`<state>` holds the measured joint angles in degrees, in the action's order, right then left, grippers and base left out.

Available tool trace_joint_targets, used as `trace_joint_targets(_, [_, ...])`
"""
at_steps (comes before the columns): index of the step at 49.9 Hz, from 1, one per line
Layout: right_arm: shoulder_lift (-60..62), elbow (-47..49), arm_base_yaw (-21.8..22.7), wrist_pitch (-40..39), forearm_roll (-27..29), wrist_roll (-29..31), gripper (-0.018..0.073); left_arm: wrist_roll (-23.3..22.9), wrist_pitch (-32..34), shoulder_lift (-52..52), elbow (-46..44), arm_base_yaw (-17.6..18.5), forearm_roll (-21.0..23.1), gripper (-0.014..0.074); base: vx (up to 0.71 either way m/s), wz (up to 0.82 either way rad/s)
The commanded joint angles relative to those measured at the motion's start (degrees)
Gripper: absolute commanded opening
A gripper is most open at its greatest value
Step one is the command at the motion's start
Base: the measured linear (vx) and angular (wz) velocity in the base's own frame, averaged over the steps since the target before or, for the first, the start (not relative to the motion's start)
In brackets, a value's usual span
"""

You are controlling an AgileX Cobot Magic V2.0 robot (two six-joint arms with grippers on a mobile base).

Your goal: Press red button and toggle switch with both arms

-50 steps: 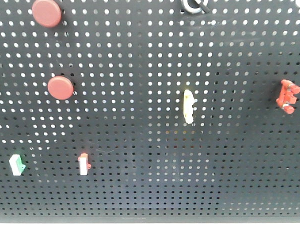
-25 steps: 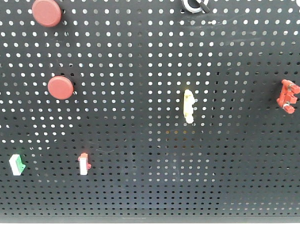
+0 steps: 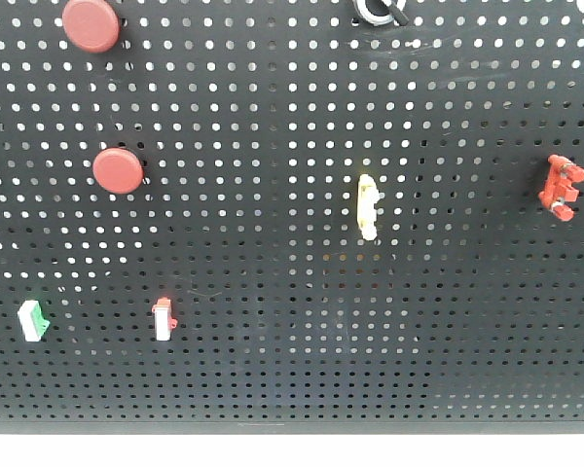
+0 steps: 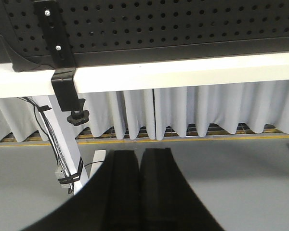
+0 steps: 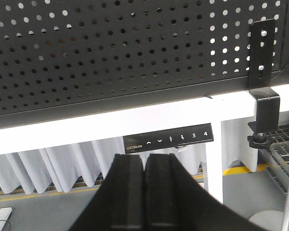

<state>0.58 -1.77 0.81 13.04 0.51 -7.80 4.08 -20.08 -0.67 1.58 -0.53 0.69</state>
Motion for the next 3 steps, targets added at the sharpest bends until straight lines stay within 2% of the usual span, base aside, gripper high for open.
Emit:
trace_joint_targets(1, [0.90, -0.60, 0.38, -4.48, -0.16, 0.04, 0.0000, -0.22, 4.42, -0.23, 1.53, -0.01, 0.54, 0.0002, 0.00, 0.00])
trace_joint_targets(3, [0.90, -0.60, 0.38, -4.48, -0.16, 0.04, 0.0000, -0.22, 4.42, -0.23, 1.53, -0.01, 0.54, 0.0002, 0.00, 0.00])
